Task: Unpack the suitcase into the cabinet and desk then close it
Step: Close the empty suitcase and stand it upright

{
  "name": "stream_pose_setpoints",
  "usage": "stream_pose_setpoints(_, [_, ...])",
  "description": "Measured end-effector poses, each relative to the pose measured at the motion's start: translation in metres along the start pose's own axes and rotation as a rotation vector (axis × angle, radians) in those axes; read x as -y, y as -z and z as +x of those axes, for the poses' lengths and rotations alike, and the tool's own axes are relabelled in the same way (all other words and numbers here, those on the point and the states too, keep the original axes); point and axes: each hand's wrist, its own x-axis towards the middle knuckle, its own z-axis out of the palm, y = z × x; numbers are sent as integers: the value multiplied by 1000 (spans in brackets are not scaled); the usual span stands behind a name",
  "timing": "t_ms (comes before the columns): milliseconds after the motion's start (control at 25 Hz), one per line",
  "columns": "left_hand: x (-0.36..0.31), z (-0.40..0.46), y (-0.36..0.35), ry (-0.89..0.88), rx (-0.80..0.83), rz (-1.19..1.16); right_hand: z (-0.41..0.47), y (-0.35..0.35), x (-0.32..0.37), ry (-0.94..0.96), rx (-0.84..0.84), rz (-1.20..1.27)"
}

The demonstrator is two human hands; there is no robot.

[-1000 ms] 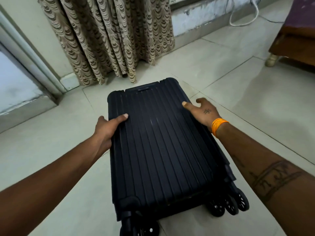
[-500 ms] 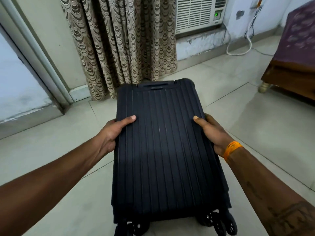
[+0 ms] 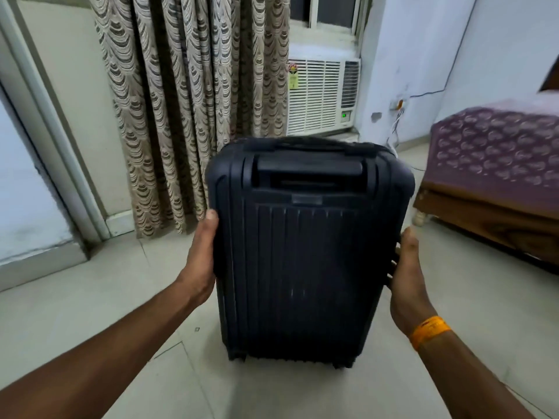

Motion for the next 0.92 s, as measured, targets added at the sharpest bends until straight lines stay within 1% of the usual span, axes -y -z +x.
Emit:
stream_pose_setpoints(160, [4, -4, 3, 16, -41, -94, -17, 6, 1, 40, -1, -30])
stream_pose_setpoints(480, [-16, 8, -14, 121, -151, -17, -11, 2, 24, 47, 11, -150])
stream_pose_setpoints(640, [-18, 13, -13, 126, -227, 20, -4, 5, 20, 47, 3, -199])
stream_pose_setpoints(720, [-15, 15, -9, 100, -238, 50, -8, 5, 17, 102, -23, -226])
stream_pose_setpoints(760, [-15, 16, -9, 83, -253, 74, -10, 4, 20, 184, -58, -251])
stream_pose_setpoints(800, [-14, 18, -7, 31, -289, 135, -11, 3, 27, 304, -107, -291])
stream_pose_setpoints(840, [-17, 19, -5, -104, -355, 238, -10, 3, 36, 451, -155, -339])
stream_pose_setpoints(880, [-25, 20, -3, -300, -430, 376, -6, 3, 47, 603, -187, -397])
stream_pose_setpoints(920, [-37, 22, -4, -533, -482, 537, -2, 2, 58, 745, -201, -471])
